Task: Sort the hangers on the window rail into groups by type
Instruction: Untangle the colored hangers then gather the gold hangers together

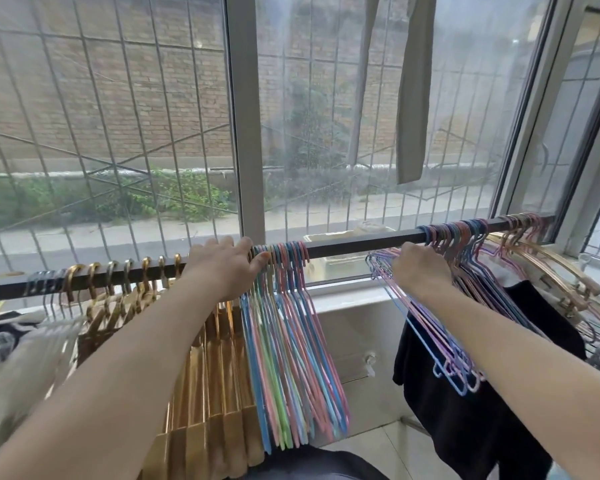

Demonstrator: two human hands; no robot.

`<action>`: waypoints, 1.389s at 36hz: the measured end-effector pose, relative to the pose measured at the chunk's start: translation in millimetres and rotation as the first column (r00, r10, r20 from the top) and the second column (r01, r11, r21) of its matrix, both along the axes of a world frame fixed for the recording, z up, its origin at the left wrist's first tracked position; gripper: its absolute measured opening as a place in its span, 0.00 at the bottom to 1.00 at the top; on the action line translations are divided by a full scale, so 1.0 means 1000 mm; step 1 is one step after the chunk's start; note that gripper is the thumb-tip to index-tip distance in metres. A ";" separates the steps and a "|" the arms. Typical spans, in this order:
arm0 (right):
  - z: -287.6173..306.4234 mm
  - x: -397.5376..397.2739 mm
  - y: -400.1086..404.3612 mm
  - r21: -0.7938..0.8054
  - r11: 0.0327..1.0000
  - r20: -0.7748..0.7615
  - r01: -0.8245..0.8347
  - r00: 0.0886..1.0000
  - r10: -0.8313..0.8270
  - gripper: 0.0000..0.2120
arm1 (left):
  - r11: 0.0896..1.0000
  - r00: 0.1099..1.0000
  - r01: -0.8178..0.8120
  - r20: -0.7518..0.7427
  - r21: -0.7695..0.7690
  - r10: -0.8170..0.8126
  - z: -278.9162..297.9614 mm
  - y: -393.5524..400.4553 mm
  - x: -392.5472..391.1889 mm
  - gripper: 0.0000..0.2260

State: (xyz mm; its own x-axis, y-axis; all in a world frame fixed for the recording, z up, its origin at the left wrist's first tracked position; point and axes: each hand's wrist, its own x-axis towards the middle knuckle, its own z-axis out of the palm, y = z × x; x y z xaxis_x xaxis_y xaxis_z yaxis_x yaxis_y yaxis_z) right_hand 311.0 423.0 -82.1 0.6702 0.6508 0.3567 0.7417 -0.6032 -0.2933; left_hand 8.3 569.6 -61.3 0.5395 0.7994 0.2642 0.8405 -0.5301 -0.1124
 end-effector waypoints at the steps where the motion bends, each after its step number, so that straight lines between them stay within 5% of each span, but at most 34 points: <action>1: 0.002 -0.012 0.005 0.008 0.998 -0.055 -0.069 0.996 0.069 0.10 | 1.000 1.000 -0.001 0.001 -0.003 0.001 -0.001 0.000 -0.001 0.32; 6: 0.001 -0.080 0.014 0.069 0.921 -0.485 -0.383 0.794 0.367 0.17 | 1.000 1.000 -0.010 -0.010 -0.004 0.010 -0.004 0.001 -0.002 0.33; 8: -0.008 -0.102 0.017 0.021 0.892 -0.519 -0.451 0.758 0.395 0.18 | 1.000 1.000 -0.009 -0.013 -0.002 0.009 -0.003 0.000 -0.001 0.33; 16: -0.044 -0.118 0.026 0.039 0.926 -0.383 -0.376 0.850 0.361 0.10 | 1.000 1.000 -0.009 -0.004 -0.026 0.009 -0.001 -0.004 0.000 0.32; 23: -0.054 -0.114 0.025 0.077 0.917 -0.554 -0.392 0.748 0.366 0.11 | 1.000 1.000 -0.016 -0.003 -0.020 0.016 -0.001 0.000 -0.001 0.32; 39: -0.028 -0.092 0.028 0.176 0.944 -0.470 -0.278 0.819 0.329 0.10 | 1.000 1.000 -0.016 0.008 -0.027 0.016 -0.001 -0.005 -0.003 0.32; 45: -0.050 -0.079 0.011 -0.010 0.973 -0.219 -0.229 0.950 0.221 0.07 | 0.999 1.000 -0.014 0.016 -0.039 0.014 0.003 -0.008 -0.003 0.32; 50: -0.063 -0.054 -0.001 0.005 0.992 -0.189 -0.125 0.974 0.124 0.08 | 0.998 1.000 -0.023 -0.002 -0.051 0.023 0.004 -0.010 -0.001 0.33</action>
State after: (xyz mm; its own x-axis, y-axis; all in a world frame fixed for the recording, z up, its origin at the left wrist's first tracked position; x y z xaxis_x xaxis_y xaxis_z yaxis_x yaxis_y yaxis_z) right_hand 256.9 421.5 -145.5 0.6387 0.7353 0.2267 0.7427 -0.5122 -0.4313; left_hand 7.5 559.4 -57.6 0.5214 0.8239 0.2223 0.8522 -0.5158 -0.0871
